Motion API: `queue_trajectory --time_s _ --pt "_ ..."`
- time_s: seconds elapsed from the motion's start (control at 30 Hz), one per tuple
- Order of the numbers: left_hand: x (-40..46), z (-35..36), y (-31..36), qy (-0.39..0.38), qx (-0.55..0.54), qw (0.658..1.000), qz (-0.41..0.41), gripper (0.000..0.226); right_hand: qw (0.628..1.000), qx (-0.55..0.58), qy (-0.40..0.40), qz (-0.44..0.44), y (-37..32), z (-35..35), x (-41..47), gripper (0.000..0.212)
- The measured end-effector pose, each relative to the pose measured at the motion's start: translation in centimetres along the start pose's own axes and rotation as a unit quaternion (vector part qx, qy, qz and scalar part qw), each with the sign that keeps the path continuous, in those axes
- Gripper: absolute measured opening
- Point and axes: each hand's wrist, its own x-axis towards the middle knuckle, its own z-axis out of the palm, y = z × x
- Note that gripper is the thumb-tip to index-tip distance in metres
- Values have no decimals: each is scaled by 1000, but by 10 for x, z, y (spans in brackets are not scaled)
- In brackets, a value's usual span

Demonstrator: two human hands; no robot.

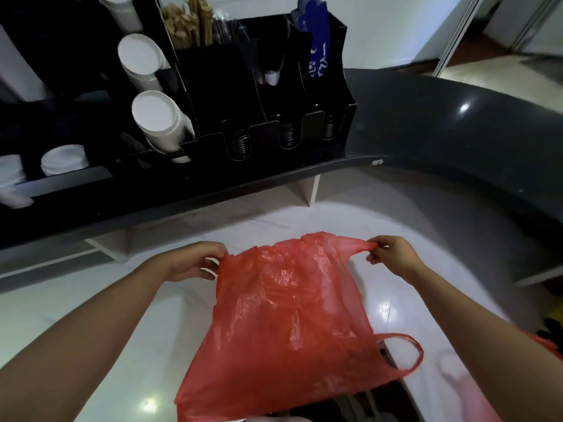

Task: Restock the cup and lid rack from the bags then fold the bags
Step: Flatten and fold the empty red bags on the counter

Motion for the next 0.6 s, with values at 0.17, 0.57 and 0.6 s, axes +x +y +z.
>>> queue_trajectory --time_s 0.17,0.57,0.6 --pt "-13 -17 -4 28 -31 999 20 21 999 -35 27 16 3 -12 2 26" --pt "-8 -32 -26 280 -47 958 48 15 998 -38 37 -22 -4 -9 0 12" --pt "-8 -33 -29 297 -62 952 45 10 998 -50 36 -25 -3 -9 0 14"
